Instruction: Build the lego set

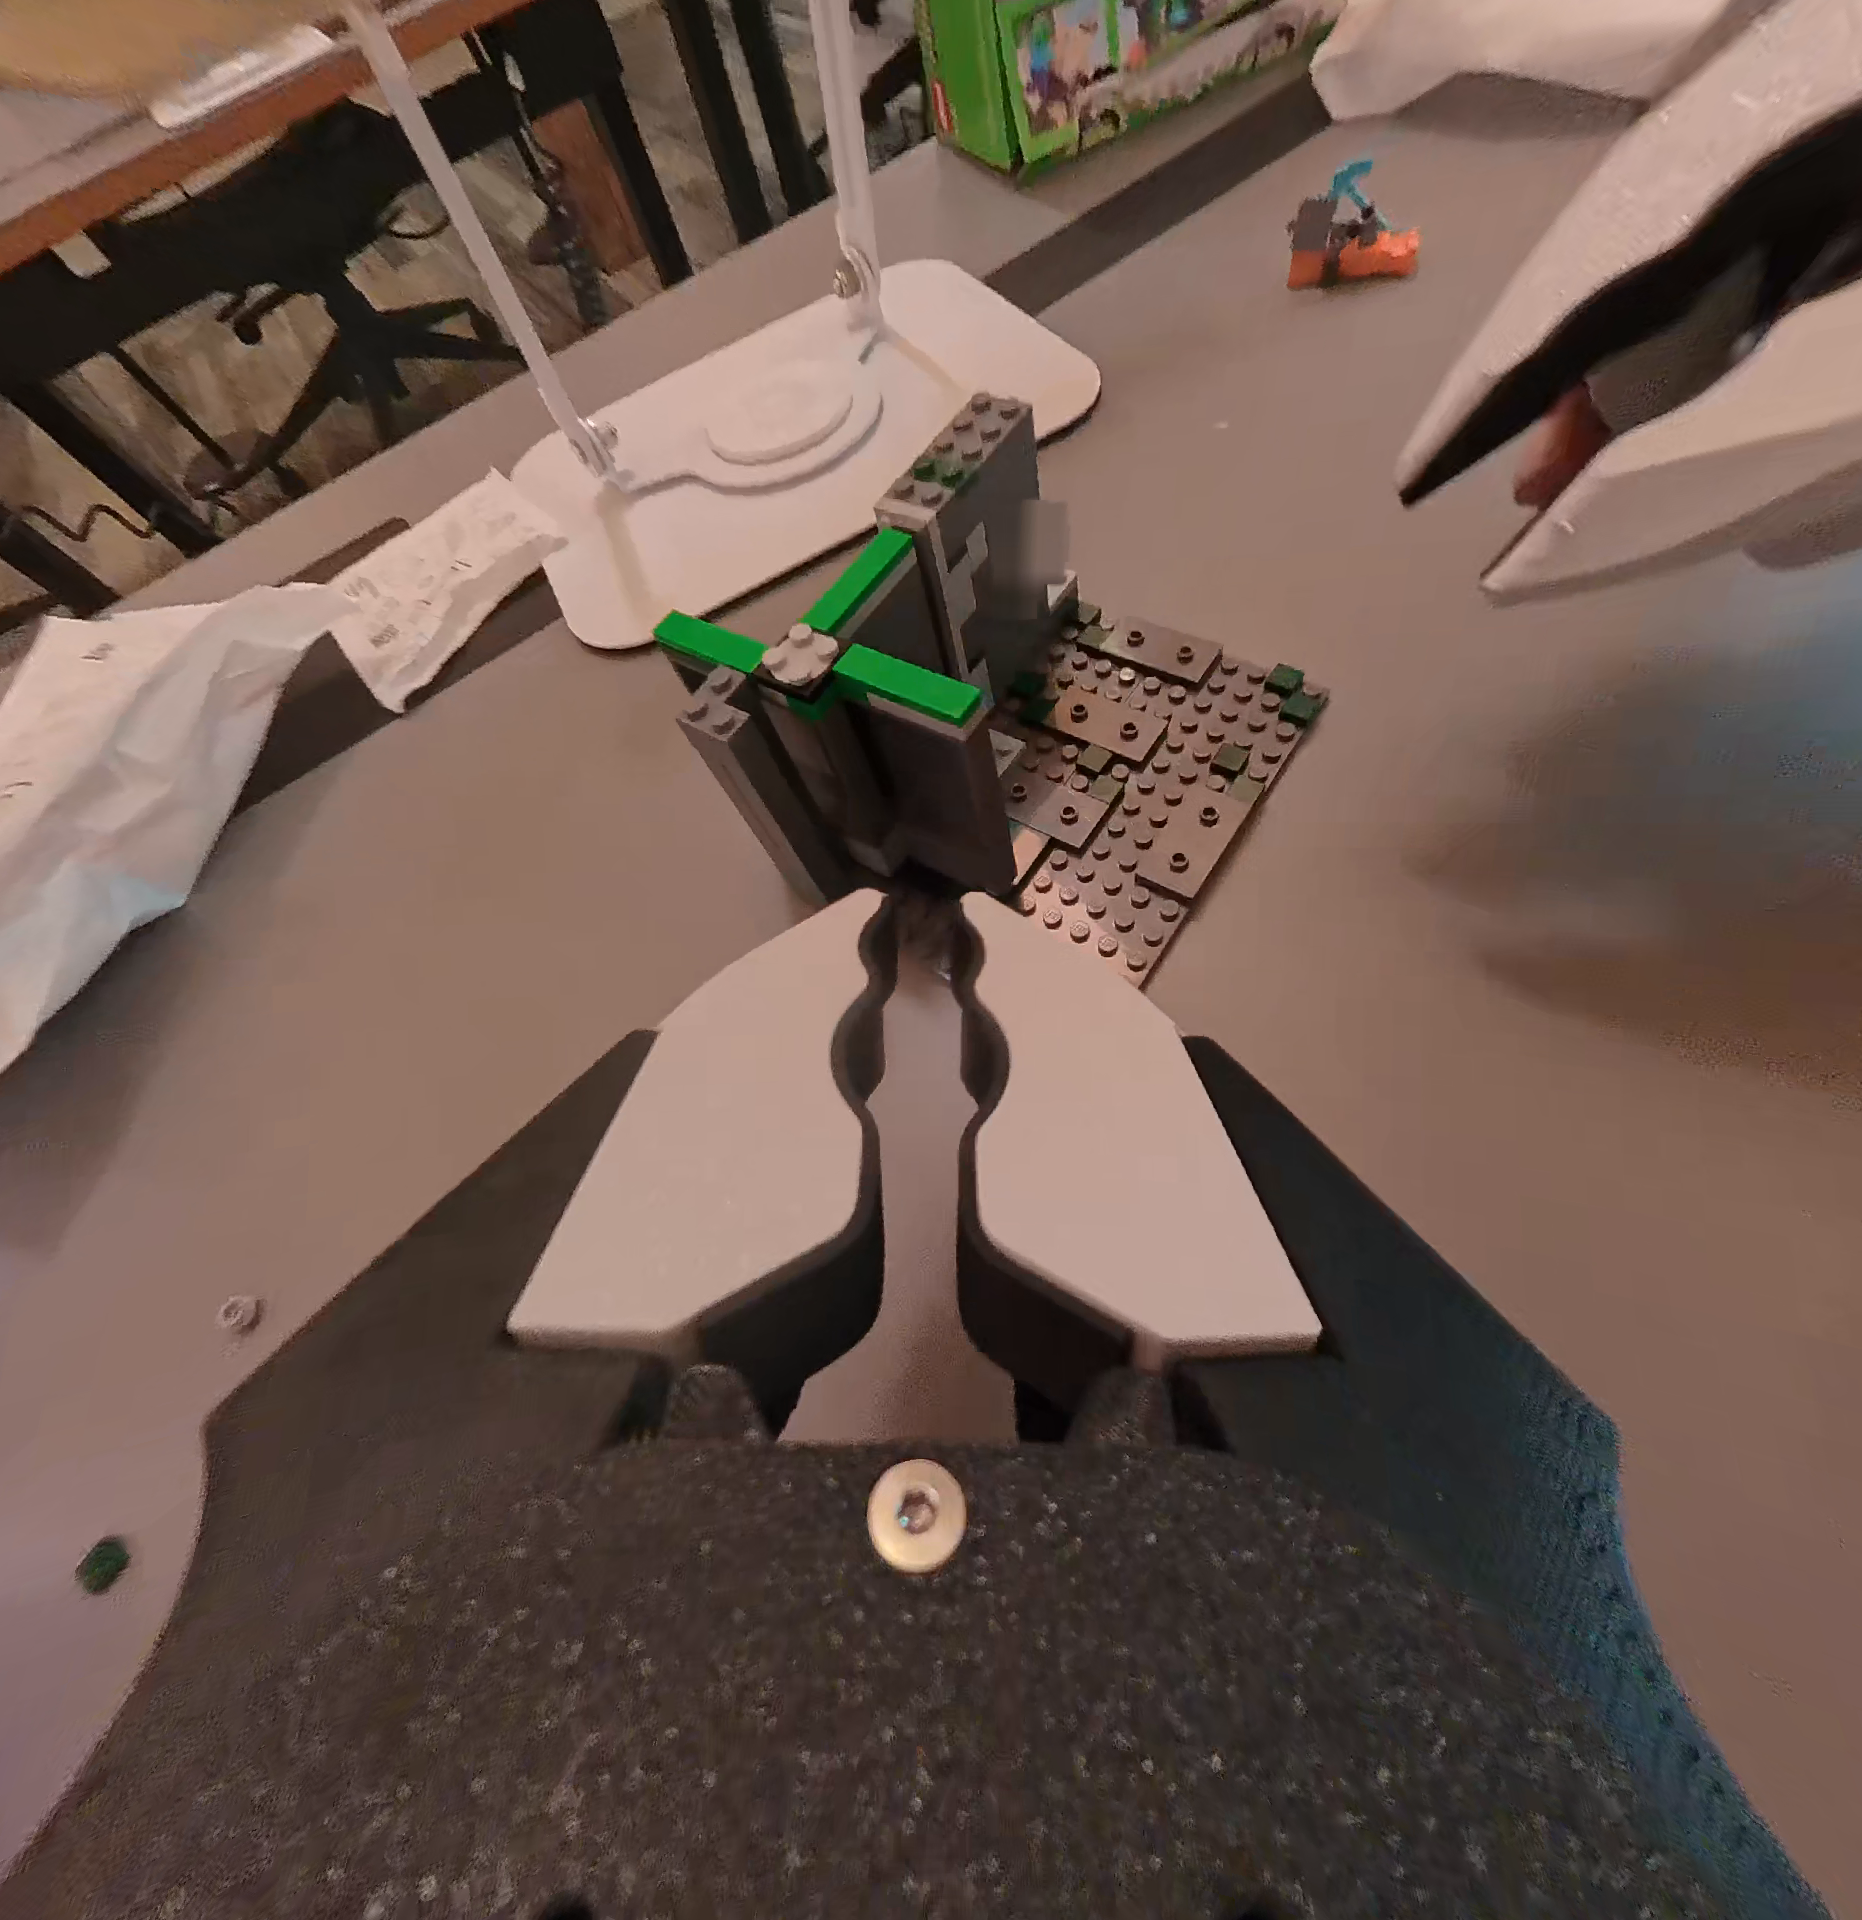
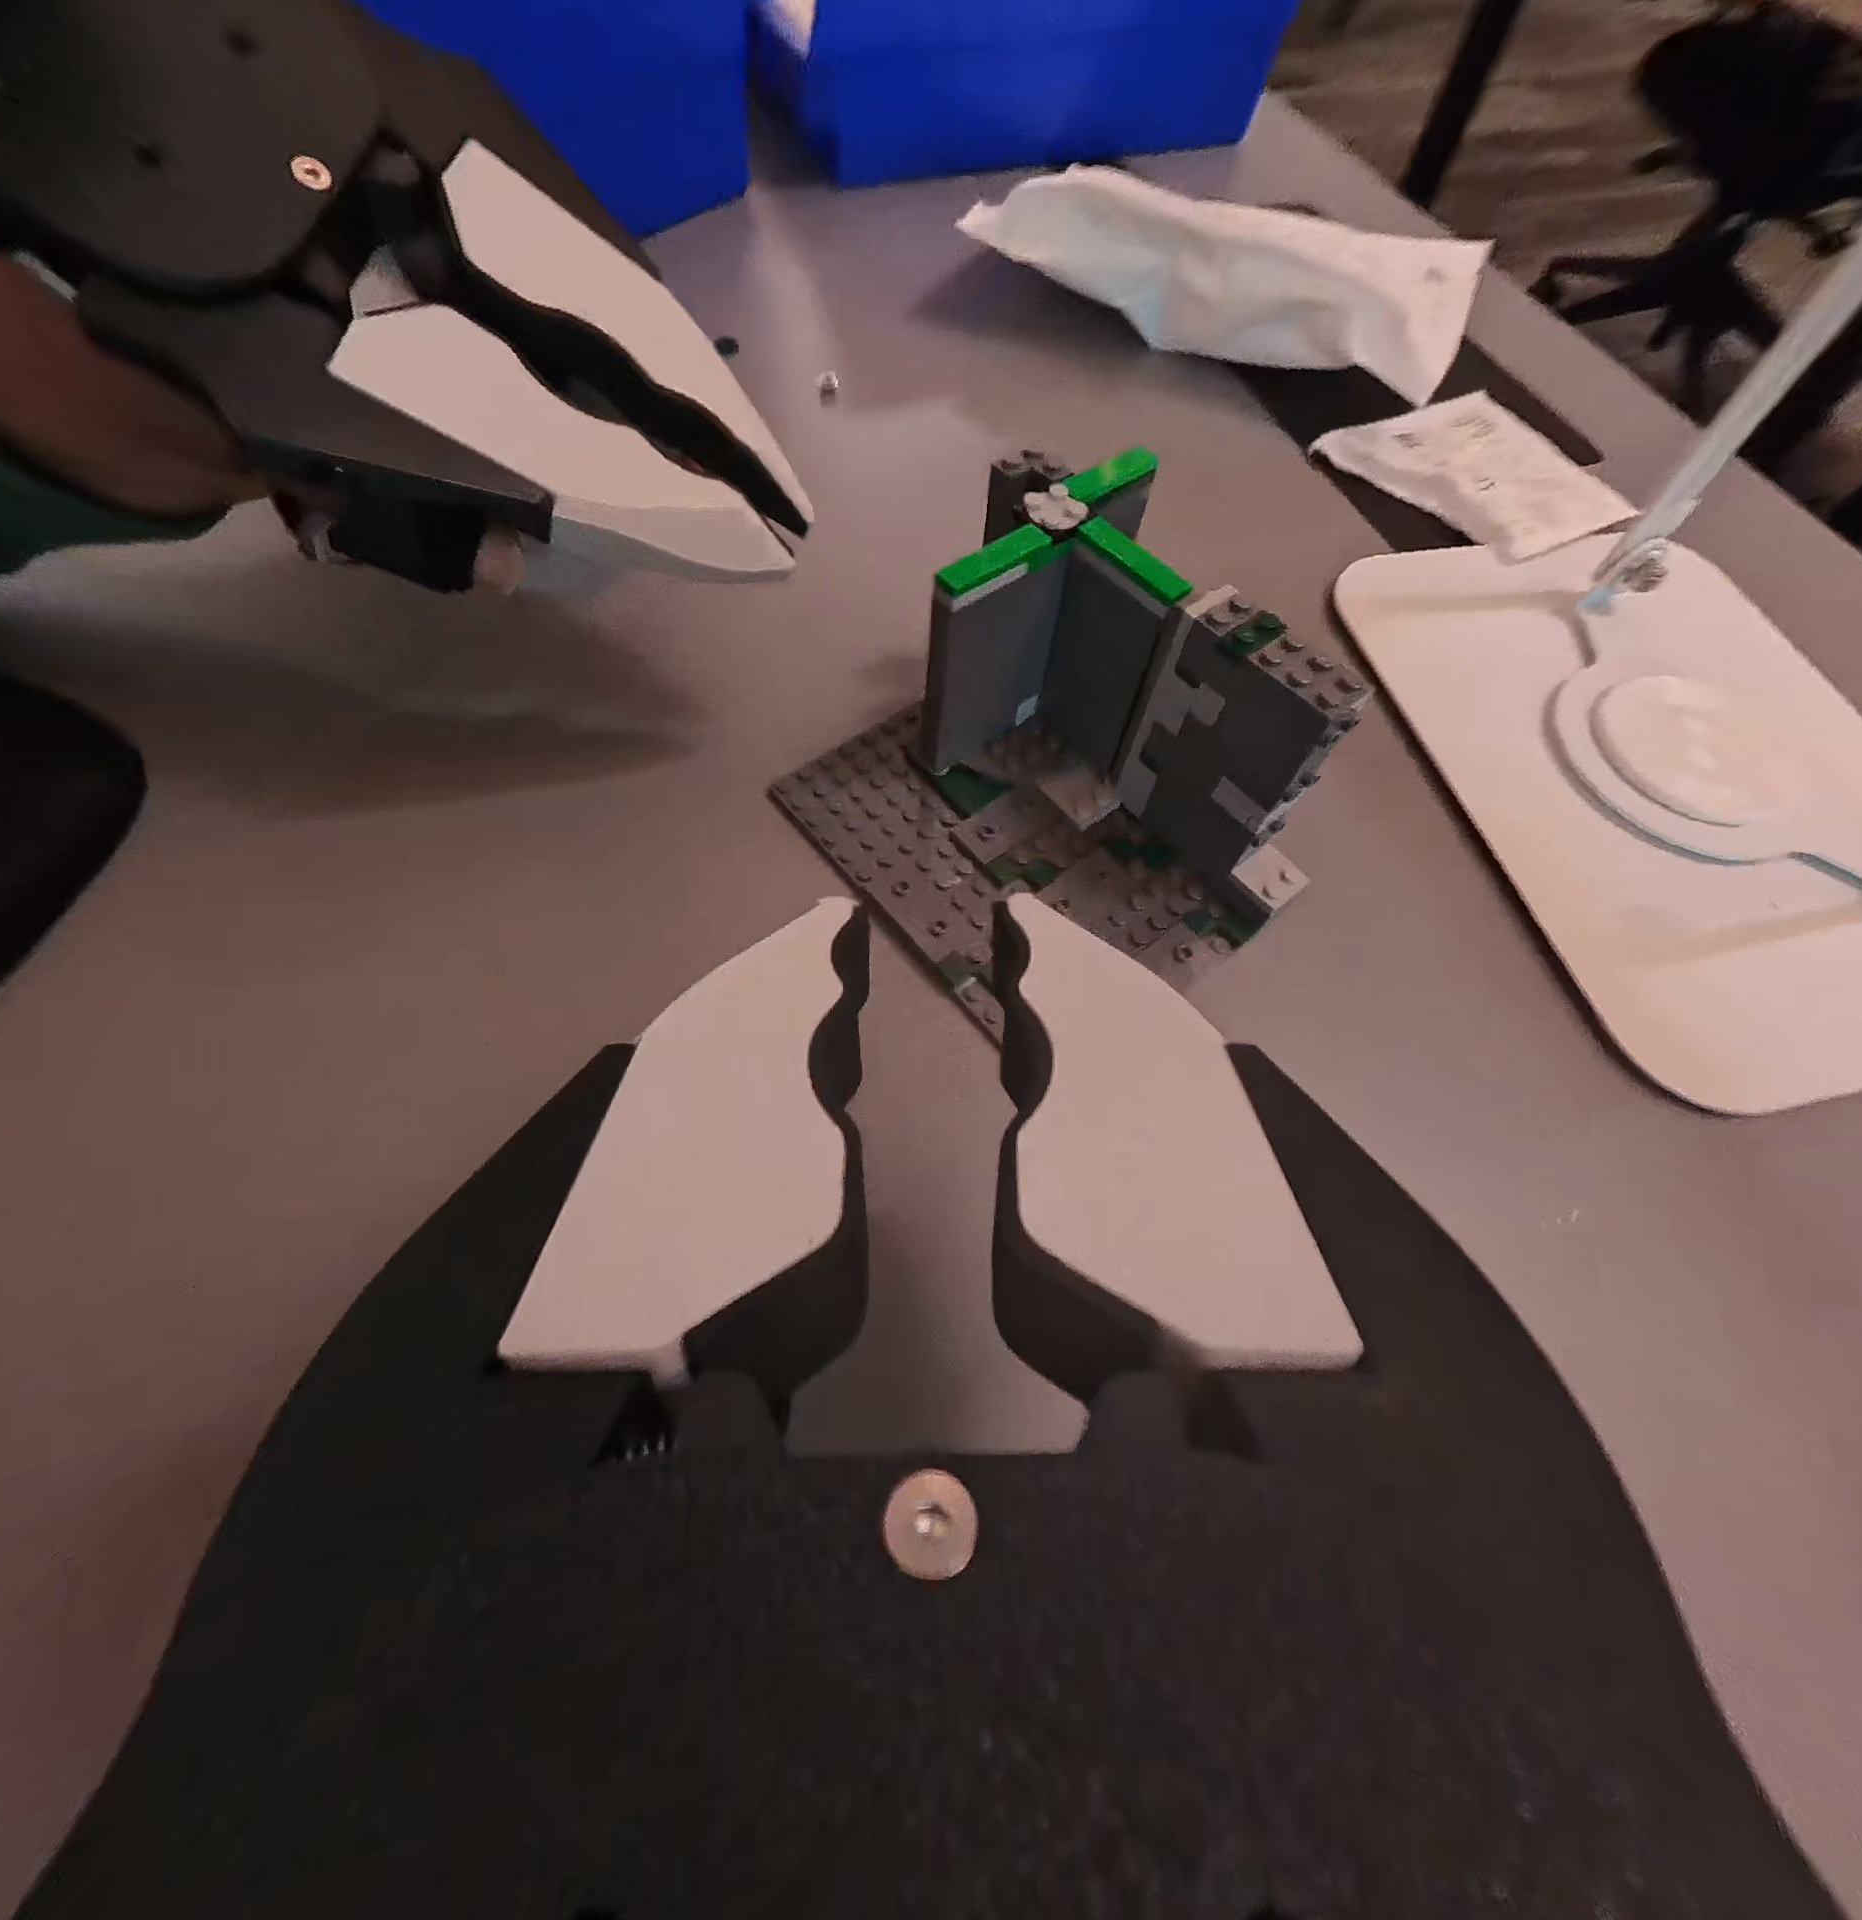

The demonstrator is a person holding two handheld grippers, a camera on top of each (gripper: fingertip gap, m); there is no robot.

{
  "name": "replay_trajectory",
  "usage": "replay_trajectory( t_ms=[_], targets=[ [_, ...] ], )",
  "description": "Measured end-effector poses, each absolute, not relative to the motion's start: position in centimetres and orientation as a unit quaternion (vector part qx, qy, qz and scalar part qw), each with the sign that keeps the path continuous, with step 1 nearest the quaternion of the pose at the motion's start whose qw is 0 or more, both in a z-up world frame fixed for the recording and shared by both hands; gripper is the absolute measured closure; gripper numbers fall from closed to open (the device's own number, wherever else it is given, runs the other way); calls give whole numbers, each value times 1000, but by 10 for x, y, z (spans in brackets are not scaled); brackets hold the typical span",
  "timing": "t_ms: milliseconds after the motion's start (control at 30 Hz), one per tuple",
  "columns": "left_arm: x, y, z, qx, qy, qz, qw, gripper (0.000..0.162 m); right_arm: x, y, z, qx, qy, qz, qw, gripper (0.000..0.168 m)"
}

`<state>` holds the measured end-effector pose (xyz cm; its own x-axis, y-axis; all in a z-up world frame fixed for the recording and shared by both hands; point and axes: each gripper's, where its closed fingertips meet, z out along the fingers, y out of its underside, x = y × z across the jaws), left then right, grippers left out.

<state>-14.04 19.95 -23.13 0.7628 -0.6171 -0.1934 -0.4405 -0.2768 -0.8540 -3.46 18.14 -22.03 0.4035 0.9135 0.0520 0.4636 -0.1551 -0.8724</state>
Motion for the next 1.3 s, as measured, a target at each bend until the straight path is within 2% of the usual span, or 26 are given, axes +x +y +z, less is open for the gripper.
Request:
replay_trajectory(
  t_ms=[100, 233, 667, 1000, 1300],
  targets=[
    [-142, 187, -221, -792, 318, -79, 515, 162, -34, 163, -219, -730, -445, 232, 464, 158],
    [-139, 166, -220, -800, 302, -91, 510, 162, -33, 143, -219, -754, -390, 214, 483, 168],
    [-110, 132, -245, -826, 249, -104, 495, 162, -7, 141, -214, -757, -300, 193, 548, 168],
    [-114, 148, -259, -860, 178, -83, 471, 162, 22, 156, -206, -763, -247, 218, 556, 167],
    [-125, 150, -256, -859, 153, -66, 484, 162, 20, 157, -216, -771, -245, 220, 545, 167]
  ],
)
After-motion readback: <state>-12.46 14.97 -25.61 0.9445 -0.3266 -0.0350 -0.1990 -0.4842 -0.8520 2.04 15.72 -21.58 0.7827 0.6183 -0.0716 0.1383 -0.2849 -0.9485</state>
